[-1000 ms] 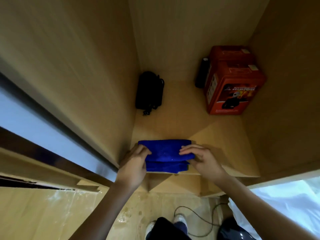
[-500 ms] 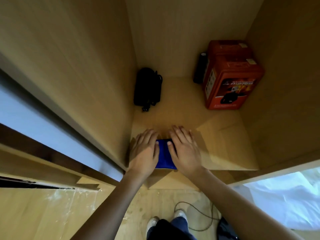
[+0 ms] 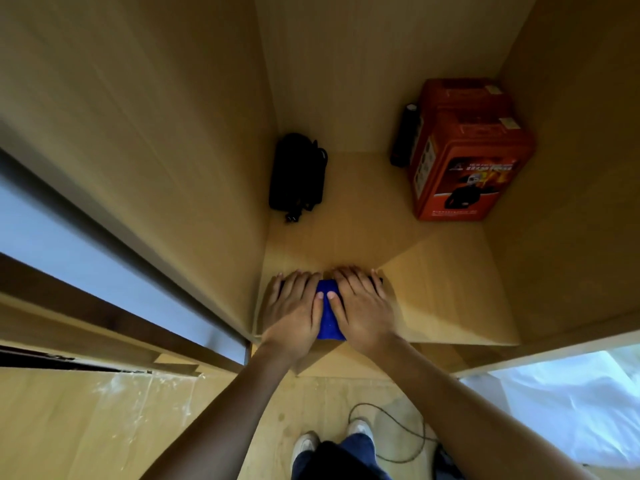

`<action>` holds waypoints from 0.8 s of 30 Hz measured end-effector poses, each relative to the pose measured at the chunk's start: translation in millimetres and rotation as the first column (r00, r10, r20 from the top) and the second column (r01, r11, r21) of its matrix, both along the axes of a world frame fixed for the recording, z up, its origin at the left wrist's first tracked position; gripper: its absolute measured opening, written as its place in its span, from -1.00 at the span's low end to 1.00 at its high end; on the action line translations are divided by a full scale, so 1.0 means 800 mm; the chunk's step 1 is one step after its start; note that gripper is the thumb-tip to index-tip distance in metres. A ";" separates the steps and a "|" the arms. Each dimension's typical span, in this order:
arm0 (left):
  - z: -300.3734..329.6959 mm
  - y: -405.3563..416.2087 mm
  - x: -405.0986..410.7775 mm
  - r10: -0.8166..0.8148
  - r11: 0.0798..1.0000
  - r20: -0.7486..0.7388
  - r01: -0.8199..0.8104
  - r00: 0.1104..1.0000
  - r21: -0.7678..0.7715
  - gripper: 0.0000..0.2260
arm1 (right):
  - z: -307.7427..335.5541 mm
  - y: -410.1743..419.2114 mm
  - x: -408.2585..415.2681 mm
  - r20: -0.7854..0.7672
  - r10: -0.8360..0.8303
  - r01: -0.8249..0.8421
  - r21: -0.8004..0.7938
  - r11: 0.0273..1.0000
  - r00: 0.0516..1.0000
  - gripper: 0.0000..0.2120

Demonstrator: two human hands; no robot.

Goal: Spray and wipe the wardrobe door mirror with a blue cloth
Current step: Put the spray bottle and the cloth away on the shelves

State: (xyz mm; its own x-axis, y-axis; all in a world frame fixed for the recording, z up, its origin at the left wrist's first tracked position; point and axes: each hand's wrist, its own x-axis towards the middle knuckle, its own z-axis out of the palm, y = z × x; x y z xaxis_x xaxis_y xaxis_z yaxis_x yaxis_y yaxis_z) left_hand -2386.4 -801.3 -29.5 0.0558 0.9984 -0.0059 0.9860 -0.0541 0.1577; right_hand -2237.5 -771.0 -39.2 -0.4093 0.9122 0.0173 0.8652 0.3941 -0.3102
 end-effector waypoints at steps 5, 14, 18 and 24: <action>0.029 0.019 -0.018 0.086 0.957 0.069 -0.063 0.994 -0.281 -0.42 | 0.042 0.044 0.029 -0.067 0.055 -0.075 -0.357 0.931 0.996 -0.45; 0.051 0.030 -0.045 0.267 0.836 0.260 -0.089 0.928 -0.542 -0.47 | 0.052 0.085 0.062 -0.203 -0.182 -0.064 -0.817 0.573 0.962 -0.52; 0.053 0.019 -0.048 0.361 0.868 0.522 -0.075 0.773 -0.490 -0.56 | 0.049 0.076 0.079 -0.317 -0.235 -0.115 -0.784 0.611 0.919 -0.63; 0.041 -0.020 -0.031 0.537 0.844 0.827 -0.098 0.166 -0.528 -0.57 | 0.052 0.052 0.097 -0.547 -0.427 -0.168 -0.735 0.657 0.720 -0.67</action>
